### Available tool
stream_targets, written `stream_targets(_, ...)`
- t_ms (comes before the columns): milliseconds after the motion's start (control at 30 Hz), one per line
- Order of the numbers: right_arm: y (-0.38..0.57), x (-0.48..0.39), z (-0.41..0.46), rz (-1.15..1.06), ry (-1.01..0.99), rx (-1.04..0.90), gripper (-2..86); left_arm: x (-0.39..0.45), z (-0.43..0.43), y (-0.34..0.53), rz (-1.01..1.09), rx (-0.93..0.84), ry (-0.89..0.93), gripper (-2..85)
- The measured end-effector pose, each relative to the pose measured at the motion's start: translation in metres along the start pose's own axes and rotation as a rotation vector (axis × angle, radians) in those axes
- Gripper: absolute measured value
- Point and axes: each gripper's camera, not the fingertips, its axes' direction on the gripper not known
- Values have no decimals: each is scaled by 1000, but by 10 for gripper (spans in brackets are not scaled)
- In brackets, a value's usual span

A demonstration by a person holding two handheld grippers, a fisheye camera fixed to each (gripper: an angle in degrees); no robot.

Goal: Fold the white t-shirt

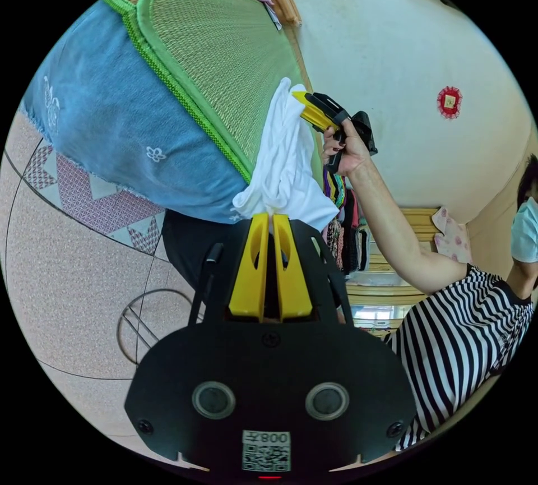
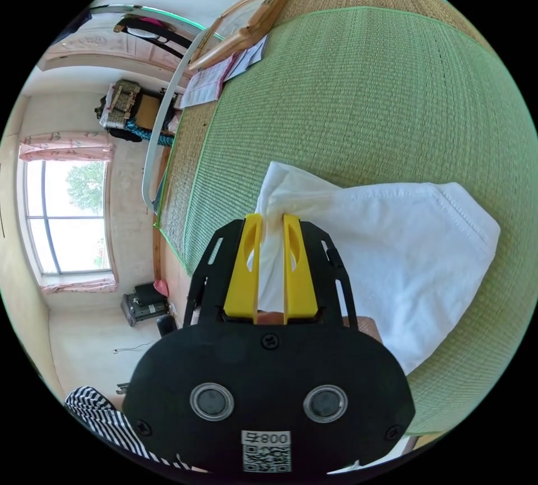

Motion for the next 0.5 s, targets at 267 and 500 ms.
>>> stream_targets(267, 16, -30, -27, -6, -59, 43, 76, 9, -19, 9, 33, 2, -54, 5)
stream_targets(500, 21, -61, -35, -45, -126, 41, 80, 40, -22, 7, 173, 15, -110, 3)
